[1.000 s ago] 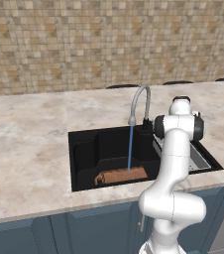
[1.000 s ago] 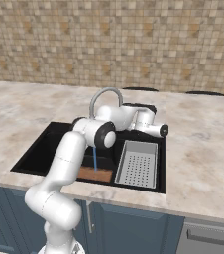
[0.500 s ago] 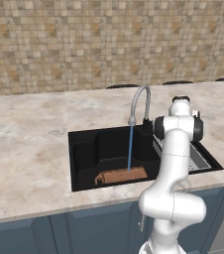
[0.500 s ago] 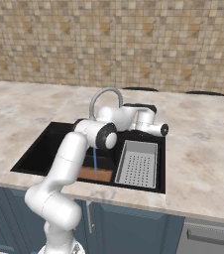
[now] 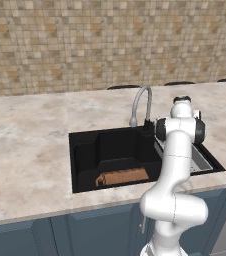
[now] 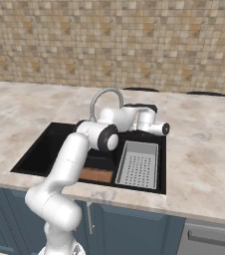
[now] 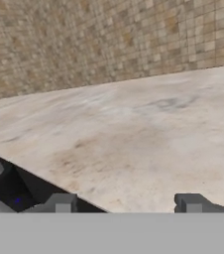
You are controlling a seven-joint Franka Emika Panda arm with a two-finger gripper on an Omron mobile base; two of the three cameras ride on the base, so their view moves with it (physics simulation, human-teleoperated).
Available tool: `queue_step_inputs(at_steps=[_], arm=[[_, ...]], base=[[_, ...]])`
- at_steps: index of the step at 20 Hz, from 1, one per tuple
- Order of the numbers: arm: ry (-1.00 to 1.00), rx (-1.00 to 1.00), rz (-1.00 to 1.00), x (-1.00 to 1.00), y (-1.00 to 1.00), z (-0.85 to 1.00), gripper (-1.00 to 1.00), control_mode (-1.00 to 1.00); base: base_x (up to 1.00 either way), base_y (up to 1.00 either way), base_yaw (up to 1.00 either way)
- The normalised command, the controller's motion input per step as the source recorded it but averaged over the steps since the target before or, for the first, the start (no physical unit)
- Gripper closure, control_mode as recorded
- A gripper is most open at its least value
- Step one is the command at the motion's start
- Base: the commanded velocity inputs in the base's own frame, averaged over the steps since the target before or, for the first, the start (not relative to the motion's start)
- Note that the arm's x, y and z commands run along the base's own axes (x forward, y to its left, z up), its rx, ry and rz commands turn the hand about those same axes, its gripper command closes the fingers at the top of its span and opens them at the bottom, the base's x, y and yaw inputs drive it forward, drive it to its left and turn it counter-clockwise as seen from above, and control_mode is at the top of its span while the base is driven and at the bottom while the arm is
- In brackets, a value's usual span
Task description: Turn on the sink faucet with hot water and rinse the cutting board for ten seconds, then turn off the faucet. Push the cutting board to reach the water if necessary.
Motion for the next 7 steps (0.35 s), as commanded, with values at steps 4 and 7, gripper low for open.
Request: queue_step_inputs(at_steps=[4,7], arm=[[0.00,-0.03,0.00,0.00,0.34,0.00,-1.00,-1.00],[0.00,0.00,0.00,0.00,0.15,0.00,-1.00,-1.00]], base=[[0.00,0.00,0.00],[0.00,0.00,0.00]])
